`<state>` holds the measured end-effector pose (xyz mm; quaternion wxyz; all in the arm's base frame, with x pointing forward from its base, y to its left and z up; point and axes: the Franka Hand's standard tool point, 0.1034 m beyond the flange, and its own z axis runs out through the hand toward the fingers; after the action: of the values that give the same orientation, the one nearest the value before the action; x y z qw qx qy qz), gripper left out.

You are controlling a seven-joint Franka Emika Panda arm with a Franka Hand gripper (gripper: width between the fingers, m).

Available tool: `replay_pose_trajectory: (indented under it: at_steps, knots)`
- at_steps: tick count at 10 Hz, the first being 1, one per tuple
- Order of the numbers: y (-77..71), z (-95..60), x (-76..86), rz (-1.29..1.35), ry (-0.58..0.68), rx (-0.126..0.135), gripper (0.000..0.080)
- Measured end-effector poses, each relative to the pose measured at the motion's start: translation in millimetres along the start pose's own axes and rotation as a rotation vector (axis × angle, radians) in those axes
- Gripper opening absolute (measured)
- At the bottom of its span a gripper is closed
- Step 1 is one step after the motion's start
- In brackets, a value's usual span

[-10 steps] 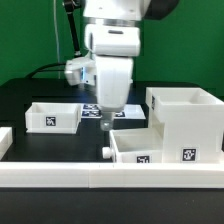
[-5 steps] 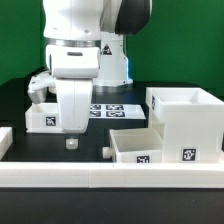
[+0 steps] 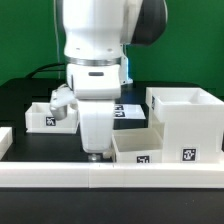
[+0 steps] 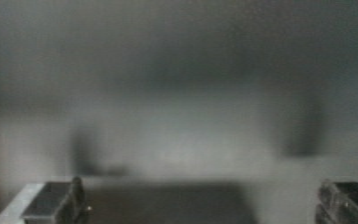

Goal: Assemble drawer

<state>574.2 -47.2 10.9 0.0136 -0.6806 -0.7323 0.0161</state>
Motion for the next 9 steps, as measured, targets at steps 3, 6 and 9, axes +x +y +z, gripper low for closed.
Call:
replay_pose_trajectory:
  at_steps: [3,6,9]
  knots:
    - [6.4,0.2,25.6,-0.014,0.016,-0.002,0.0649]
    - [5.3,0.9,20.4,-0.006,0.015,-0.001,0.0649]
    - [5.6,1.7,33.5,-0.001,0.023,0.007,0.0649]
